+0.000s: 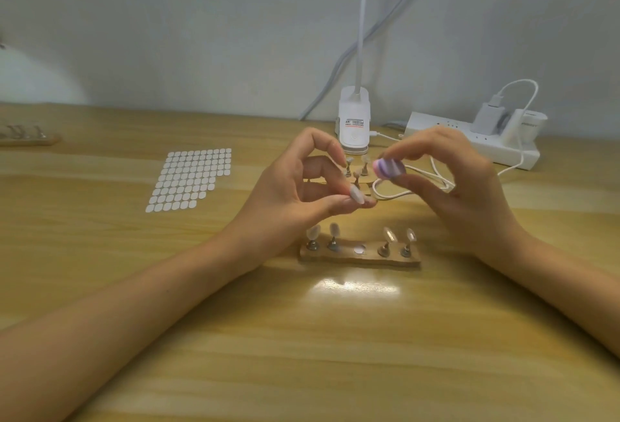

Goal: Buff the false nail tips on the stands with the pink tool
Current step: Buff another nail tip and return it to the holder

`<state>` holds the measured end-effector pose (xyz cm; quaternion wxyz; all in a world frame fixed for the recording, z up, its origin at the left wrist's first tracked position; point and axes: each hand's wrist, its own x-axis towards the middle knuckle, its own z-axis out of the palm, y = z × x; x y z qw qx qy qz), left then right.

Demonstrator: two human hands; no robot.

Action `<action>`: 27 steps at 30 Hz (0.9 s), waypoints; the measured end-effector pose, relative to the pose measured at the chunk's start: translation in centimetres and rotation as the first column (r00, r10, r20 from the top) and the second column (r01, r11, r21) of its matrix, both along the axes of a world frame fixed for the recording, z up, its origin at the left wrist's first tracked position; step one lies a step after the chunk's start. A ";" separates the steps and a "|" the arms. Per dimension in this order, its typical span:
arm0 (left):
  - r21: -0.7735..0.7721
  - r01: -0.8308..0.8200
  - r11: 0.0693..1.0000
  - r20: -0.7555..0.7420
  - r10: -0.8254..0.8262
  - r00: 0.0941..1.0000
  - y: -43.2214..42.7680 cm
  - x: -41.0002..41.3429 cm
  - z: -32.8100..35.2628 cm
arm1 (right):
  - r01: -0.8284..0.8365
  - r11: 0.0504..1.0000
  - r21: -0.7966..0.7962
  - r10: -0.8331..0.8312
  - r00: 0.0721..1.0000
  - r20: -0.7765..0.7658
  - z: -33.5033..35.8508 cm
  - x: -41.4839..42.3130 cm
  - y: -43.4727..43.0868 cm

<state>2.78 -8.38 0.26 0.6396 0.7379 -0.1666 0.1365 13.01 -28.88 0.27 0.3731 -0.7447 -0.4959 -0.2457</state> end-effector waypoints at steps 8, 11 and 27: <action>0.356 -0.043 0.933 0.117 0.001 0.993 -1.3 -1.5 0.9 | -0.081 0.997 -0.020 0.078 0.988 -0.135 -0.7 0.3 -0.5; 0.438 -0.070 0.896 0.153 0.002 0.988 -1.6 -1.8 0.5 | -0.074 0.997 -0.018 0.071 0.987 -0.146 -0.8 0.3 -0.6; 0.540 -0.145 0.829 -0.033 0.193 0.981 -1.8 -1.8 0.3 | -0.041 0.999 0.007 0.042 0.979 -0.202 -0.9 0.4 -0.5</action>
